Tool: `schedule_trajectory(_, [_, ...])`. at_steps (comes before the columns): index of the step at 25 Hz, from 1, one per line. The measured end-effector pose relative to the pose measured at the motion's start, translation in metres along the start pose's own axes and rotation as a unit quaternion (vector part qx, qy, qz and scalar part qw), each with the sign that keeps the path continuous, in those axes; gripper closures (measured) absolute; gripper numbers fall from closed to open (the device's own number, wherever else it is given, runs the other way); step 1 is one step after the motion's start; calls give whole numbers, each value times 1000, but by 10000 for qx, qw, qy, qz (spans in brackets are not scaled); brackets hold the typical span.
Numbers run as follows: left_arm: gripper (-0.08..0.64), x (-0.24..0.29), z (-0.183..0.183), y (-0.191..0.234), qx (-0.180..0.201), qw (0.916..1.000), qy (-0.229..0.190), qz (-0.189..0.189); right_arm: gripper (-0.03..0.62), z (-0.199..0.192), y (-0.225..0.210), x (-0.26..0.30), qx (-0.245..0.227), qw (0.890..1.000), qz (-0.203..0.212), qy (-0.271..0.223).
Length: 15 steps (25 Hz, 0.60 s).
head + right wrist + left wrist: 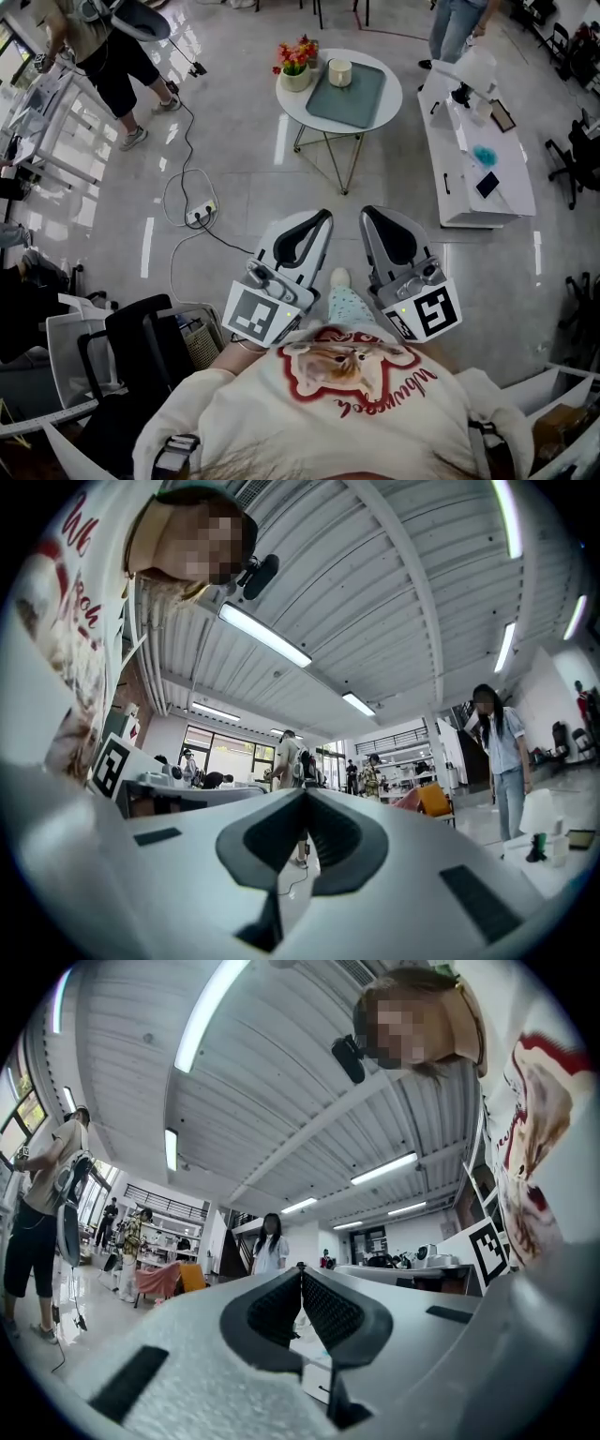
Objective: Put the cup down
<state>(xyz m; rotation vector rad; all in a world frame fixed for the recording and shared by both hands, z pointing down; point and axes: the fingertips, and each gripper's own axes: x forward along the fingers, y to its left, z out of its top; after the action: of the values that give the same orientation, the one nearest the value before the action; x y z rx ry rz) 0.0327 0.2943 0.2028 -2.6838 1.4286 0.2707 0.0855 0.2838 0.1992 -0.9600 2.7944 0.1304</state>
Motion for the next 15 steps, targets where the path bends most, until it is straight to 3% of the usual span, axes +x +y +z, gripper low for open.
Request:
schedule_trajectory(7, [543,-57,-11,-41,-183,9995,182,-174,565,-5,57,-48,-8,9996,-232,178])
schedule_trajectory(15, [543,-69,9,-64,-230,9995,118,-174,565,12,74,-61,-188,9996,-75,197])
